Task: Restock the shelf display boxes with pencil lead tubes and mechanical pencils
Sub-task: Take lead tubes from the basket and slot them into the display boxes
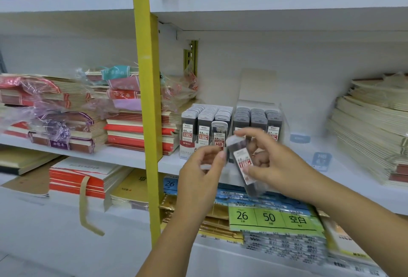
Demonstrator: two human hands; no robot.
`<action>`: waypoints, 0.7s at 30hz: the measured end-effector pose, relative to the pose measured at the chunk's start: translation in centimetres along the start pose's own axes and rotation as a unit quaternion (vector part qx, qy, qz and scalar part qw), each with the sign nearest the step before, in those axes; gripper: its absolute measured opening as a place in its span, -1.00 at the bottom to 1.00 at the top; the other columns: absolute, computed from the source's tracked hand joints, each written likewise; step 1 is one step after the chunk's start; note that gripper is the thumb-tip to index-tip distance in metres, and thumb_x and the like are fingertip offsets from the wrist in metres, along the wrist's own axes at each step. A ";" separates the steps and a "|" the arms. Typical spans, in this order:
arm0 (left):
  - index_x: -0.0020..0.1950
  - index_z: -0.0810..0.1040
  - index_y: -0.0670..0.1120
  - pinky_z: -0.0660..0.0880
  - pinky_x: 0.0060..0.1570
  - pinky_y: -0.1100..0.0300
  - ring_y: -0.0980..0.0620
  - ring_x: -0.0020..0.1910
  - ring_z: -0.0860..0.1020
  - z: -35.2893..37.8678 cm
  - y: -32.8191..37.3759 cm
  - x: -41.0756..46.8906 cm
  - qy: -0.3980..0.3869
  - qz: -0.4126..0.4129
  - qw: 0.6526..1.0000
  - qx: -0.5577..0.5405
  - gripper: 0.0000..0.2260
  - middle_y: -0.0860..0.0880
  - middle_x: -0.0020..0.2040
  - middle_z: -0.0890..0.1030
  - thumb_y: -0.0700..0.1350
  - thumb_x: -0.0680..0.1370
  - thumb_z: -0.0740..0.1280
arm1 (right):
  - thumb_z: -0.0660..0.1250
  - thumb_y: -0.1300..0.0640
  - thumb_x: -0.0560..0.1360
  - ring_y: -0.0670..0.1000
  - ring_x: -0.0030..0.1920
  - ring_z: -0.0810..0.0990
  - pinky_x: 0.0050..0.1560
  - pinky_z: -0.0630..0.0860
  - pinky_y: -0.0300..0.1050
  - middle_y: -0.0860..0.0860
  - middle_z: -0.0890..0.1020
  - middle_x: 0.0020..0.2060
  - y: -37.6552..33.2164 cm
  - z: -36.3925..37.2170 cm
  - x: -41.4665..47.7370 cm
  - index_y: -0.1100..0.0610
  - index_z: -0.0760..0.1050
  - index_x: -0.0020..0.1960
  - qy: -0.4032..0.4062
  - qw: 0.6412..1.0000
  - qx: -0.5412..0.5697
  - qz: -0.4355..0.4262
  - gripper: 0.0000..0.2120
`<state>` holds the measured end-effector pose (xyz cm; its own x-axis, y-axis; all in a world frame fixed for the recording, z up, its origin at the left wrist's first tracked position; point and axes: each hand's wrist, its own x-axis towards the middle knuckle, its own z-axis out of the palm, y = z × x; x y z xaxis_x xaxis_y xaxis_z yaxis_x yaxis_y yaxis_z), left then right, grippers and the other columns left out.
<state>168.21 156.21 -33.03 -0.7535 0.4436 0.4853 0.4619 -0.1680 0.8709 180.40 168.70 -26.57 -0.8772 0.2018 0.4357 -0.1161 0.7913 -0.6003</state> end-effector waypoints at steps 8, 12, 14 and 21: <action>0.57 0.23 0.09 0.06 0.43 0.26 0.10 0.56 0.08 -2.6 -2.9 1.8 0.050 0.101 0.953 0.283 -0.42 0.09 0.61 0.11 -0.01 0.59 0.36 | 0.42 0.16 0.49 -0.05 -0.17 0.62 -0.19 0.54 -0.19 -0.07 0.66 -0.19 -2.9 -0.4 5.3 -0.23 0.22 0.05 0.234 0.961 -0.028 -0.145 -0.55; 0.62 0.06 0.14 0.10 0.54 0.13 0.10 0.60 0.03 -2.9 -3.8 2.1 0.018 0.102 0.956 0.273 -0.34 0.11 0.65 0.00 0.01 0.61 0.33 | 0.40 0.18 0.50 -0.23 -0.17 0.59 -0.23 0.53 -0.37 -0.19 0.58 -0.19 -2.9 0.0 7.0 -0.16 0.19 0.08 0.198 0.959 -0.137 -0.148 -0.57; 0.63 0.05 0.13 0.15 0.55 0.08 0.10 0.60 0.04 -3.0 -4.0 2.2 0.010 0.101 0.957 0.271 -0.34 0.10 0.65 0.00 0.02 0.62 0.32 | 0.40 0.15 0.50 -0.23 -0.17 0.57 -0.29 0.49 -0.38 -0.19 0.56 -0.20 -2.3 0.2 7.7 -0.15 0.21 0.07 0.177 0.962 -0.173 -0.116 -0.60; 0.61 0.10 0.13 0.21 0.54 0.03 0.11 0.57 0.12 -2.9 -3.9 2.4 0.023 0.093 0.966 0.240 -0.35 0.13 0.63 0.07 -0.02 0.60 0.35 | 0.38 0.01 0.49 -0.16 0.01 0.26 0.00 0.19 -0.20 -0.18 0.50 -0.10 -0.3 0.8 8.9 -0.05 0.51 -0.04 0.180 0.906 -0.376 -0.070 -0.91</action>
<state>163.24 155.33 -35.10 -0.6509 0.4040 0.6428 0.7473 0.1915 0.6363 172.21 169.79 -23.06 -0.6538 0.1368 0.7442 0.2546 0.9660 0.0460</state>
